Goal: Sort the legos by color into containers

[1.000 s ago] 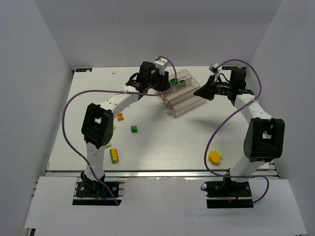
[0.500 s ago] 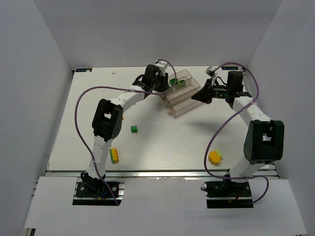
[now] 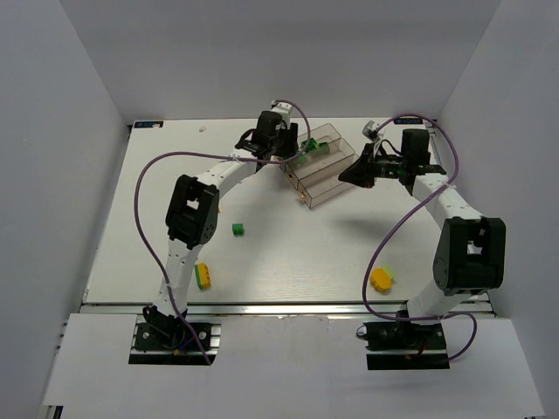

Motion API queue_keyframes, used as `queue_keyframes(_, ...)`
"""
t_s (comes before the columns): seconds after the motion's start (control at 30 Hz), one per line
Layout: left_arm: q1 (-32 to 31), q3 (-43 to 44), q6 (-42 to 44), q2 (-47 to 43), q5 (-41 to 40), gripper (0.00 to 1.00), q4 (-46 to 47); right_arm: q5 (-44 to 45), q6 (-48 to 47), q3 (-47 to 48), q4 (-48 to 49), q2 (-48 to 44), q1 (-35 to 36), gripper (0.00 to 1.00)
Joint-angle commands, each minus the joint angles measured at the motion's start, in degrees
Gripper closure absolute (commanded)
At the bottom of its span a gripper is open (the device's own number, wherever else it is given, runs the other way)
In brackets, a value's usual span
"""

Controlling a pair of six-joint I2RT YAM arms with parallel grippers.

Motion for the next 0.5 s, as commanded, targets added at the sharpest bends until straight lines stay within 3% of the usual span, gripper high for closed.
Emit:
queue_keyframes(0.0, 0.43, 3.47, -0.53, 0.46, -2.14, 0.33, -0.58, -0.58, -3.75, 0.6, -2.87, -2.36, 0.75, 0.82)
queue_keyframes(0.2, 0.61, 5.49, -1.85, 0.56, -2.15, 0.21, -1.2, -0.4, -7.87, 1.31, -6.38, -3.15, 1.63, 0.73)
queue_keyframes(0.27, 0.69, 5.23, -3.08, -0.49, -2.76, 0.17, -1.46, -1.45, -10.59, 1.74, -9.53, -3.5, 2.16, 0.64)
queue_keyframes(0.33, 0.78, 4.27, -3.7, -3.65, -3.02, 0.08, -2.16, -2.86, -18.92, 2.8, -13.66, -3.85, 2.77, 0.53)
queue_keyframes(0.37, 1.04, 2.26, -3.96, -5.06, -3.63, 0.02, -2.43, -4.34, -23.31, 3.41, -16.65, -3.94, 3.99, 0.4)
queue_keyframes(0.47, 2.01, -5.53, -5.98, -12.96, -5.21, 0.02, -3.05, -4.37, -44.04, 5.17, -30.71, -4.11, 7.76, 0.11)
